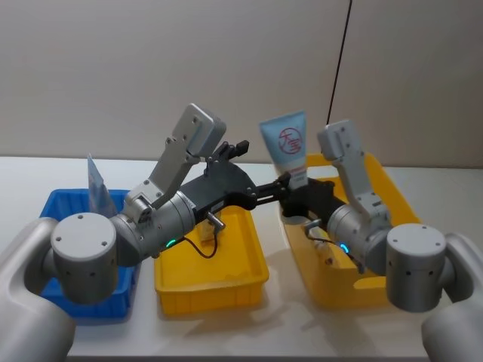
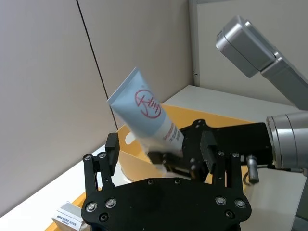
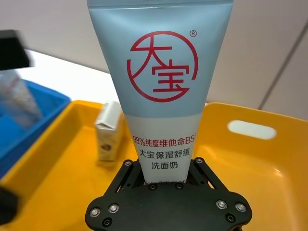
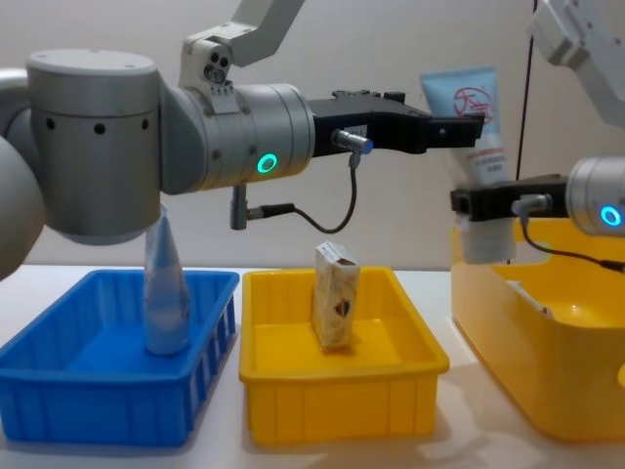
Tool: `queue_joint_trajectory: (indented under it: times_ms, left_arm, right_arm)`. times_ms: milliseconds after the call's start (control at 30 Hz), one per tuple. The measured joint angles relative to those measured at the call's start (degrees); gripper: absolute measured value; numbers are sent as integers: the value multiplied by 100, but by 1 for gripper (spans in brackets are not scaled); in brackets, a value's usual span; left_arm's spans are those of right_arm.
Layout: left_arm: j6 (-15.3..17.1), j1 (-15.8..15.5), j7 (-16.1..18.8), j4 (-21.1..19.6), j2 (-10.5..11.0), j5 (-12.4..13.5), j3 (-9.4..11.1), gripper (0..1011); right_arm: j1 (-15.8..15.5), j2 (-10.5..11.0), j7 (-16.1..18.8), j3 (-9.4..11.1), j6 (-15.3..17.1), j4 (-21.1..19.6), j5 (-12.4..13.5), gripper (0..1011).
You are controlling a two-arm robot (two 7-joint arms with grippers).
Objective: Bimanual collaborative sorting of washing and personal care products
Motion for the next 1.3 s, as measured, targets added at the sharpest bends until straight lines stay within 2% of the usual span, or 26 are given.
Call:
queue_joint_trajectory:
  times_ms: [667, 767, 867, 933, 1033, 1200, 1300]
  left_arm:
    - [0, 0, 3, 0, 0, 0, -2, 1001]
    - [0, 0, 4, 0, 0, 0, -2, 1001]
    - [0, 0, 4, 0, 0, 0, -2, 1001]
    - [0, 0, 5, 0, 0, 0, -2, 1001]
    - [0, 0, 6, 0, 0, 0, -2, 1001]
    - [0, 0, 6, 0, 0, 0, -2, 1001]
    - [0, 0, 6, 0, 0, 0, -2, 1001]
  right_arm:
    - [142, -138, -1229, 521, 955, -16, -352, 194]
    - [200, -158, -1418, 597, 1155, 25, -418, 257]
    - [270, -172, -1565, 664, 1355, 80, -471, 368]
    - [337, -178, -1682, 721, 1561, 146, -519, 479]
    - [387, -182, -1743, 758, 1684, 205, -543, 541]
    - [470, -185, -1835, 816, 1904, 290, -594, 725]
    - [499, -186, -1852, 830, 1992, 321, -617, 799]
